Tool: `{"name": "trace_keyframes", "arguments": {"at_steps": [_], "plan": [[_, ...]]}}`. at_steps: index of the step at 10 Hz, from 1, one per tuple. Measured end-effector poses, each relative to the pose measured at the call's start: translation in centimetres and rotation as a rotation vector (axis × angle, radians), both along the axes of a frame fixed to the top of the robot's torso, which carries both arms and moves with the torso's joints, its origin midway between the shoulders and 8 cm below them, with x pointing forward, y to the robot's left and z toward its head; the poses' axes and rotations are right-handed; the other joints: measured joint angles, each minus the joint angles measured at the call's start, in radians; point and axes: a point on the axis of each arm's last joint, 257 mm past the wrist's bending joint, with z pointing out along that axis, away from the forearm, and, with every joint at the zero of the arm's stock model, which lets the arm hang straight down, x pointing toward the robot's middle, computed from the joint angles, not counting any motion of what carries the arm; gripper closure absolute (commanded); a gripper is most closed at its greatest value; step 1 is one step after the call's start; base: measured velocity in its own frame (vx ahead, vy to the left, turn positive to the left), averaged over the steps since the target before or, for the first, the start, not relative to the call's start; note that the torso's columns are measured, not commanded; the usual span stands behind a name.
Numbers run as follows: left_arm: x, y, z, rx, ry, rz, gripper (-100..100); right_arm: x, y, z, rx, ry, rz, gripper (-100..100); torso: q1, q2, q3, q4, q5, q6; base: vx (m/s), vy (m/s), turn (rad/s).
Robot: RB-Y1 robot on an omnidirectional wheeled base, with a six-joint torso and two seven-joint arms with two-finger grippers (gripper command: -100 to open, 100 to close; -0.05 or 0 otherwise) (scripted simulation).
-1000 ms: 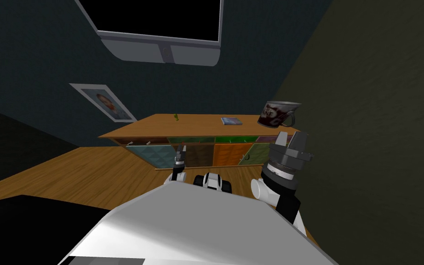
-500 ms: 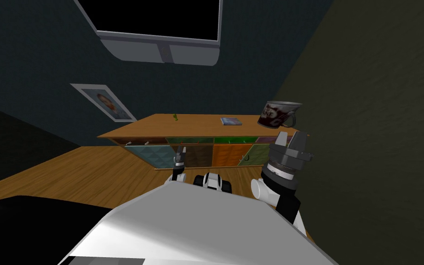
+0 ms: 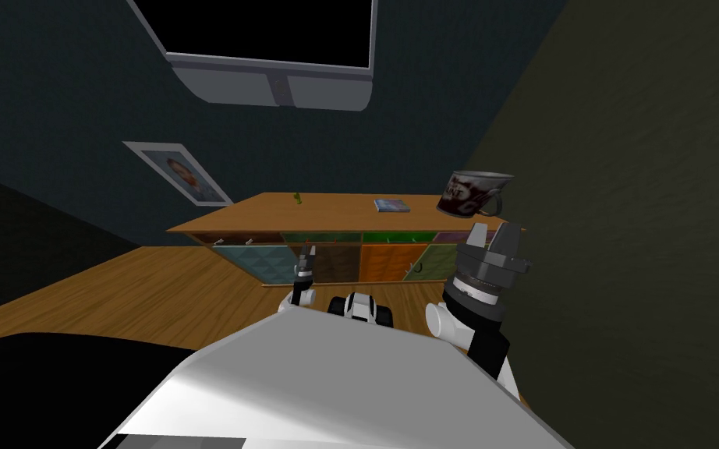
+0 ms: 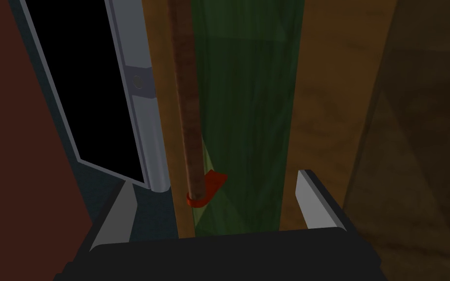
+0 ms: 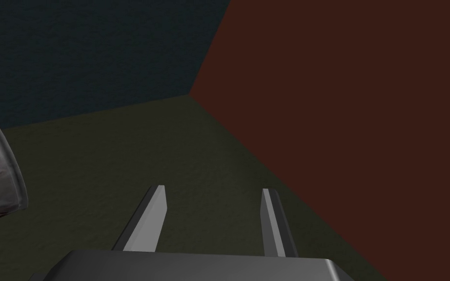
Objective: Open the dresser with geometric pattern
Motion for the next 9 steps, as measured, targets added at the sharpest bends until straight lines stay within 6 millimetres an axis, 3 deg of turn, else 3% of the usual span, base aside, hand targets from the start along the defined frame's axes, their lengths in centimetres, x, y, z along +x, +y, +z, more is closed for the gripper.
{"name": "trace_keyframes", "arguments": {"at_steps": [3,4,8,9], "plan": [[1.4,0.3,1.0,0.000,0.000,-0.004,-100,0.0,0.0,0.0,0.000,0.000,0.000,0,0.000,-0.001,-0.001,0.000,0.000,0.000,-0.011,-0.007,0.011],[1.5,0.3,1.0,0.000,0.002,-0.004,100,0.0,0.0,0.0,0.000,0.000,0.000,0,0.000,-0.001,-0.001,0.000,0.000,0.000,0.012,0.010,-0.028],[-1.3,-0.4,-0.8,-0.001,0.004,0.003,100,0.0,0.0,0.0,0.000,0.000,0.000,0,0.000,-0.002,-0.001,0.000,0.000,0.000,0.020,0.015,-0.017],[-1.4,-0.4,-0.8,-0.001,0.002,0.004,-100,0.0,0.0,0.0,0.000,0.000,0.000,0,0.000,0.000,0.000,0.000,0.000,0.000,-0.013,-0.105,0.002]]}}
